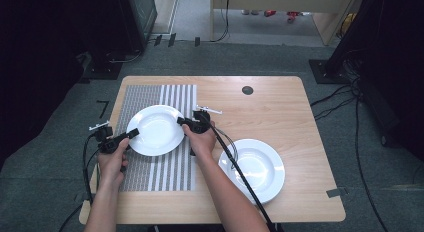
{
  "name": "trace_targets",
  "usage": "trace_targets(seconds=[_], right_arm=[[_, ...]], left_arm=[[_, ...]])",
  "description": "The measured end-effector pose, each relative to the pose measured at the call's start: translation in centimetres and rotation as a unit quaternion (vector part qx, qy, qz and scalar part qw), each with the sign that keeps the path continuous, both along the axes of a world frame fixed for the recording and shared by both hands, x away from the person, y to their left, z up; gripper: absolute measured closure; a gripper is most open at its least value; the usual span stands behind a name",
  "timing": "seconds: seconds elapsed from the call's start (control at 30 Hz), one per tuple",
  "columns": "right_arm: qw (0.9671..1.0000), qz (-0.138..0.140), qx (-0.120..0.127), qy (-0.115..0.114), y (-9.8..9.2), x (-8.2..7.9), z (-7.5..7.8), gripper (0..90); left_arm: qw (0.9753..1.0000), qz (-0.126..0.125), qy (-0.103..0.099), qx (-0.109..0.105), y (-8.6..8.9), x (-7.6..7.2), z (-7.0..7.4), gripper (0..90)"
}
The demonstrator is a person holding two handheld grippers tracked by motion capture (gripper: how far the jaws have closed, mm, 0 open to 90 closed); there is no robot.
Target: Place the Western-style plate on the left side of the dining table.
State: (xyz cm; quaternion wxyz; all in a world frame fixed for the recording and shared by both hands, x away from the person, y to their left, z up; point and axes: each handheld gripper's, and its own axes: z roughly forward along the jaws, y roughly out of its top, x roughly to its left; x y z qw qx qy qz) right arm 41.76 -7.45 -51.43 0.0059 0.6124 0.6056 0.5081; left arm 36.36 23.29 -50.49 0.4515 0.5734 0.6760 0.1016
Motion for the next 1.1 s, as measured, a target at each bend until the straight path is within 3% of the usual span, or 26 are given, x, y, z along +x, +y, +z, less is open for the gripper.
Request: trace_targets(seconds=[0.17, 0.27, 0.4, 0.53, 0.63, 0.8, 0.93, 1.1], right_arm=[[0.9998, 0.001, -0.02, -0.007, -0.2, -0.4, 1.5, 52.1], [0.9991, 0.011, -0.041, -0.009, -0.6, -0.6, 2.3, 46.7], [0.9958, 0.029, -0.073, -0.046, -1.1, -1.0, 3.4, 44.9], [0.996, 0.041, -0.059, -0.053, -2.2, -1.7, 4.4, 38.6], [0.9932, 0.062, -0.069, -0.07, -3.1, -2.4, 4.9, 31.8], [0.9911, 0.073, -0.071, -0.086, -4.5, -3.6, 5.7, 30.6], [0.9899, 0.079, -0.073, -0.092, -5.5, -4.5, 6.4, 29.6], [0.989, 0.08, -0.079, -0.096, -6.9, -5.6, 7.1, 27.9]], left_arm=[[0.9999, 0.014, 0.001, 0.002, 0.4, -0.3, 0.7, 33.3], [0.9999, 0.005, -0.001, 0.009, 0.1, -0.6, 1.5, 28.8], [0.9995, -0.008, -0.009, 0.028, -0.6, -1.2, 2.4, 23.3], [0.9991, -0.012, -0.015, 0.039, -0.9, -1.9, 3.1, 19.5], [0.9988, -0.014, -0.018, 0.044, -1.1, -2.6, 3.6, 17.7], [0.998, -0.015, -0.026, 0.055, -1.4, -3.6, 4.2, 14.0], [0.9954, -0.016, -0.041, 0.085, -2.2, -5.0, 4.9, 11.0], [0.9947, -0.011, -0.052, 0.088, -2.5, -6.2, 5.4, 10.5]])
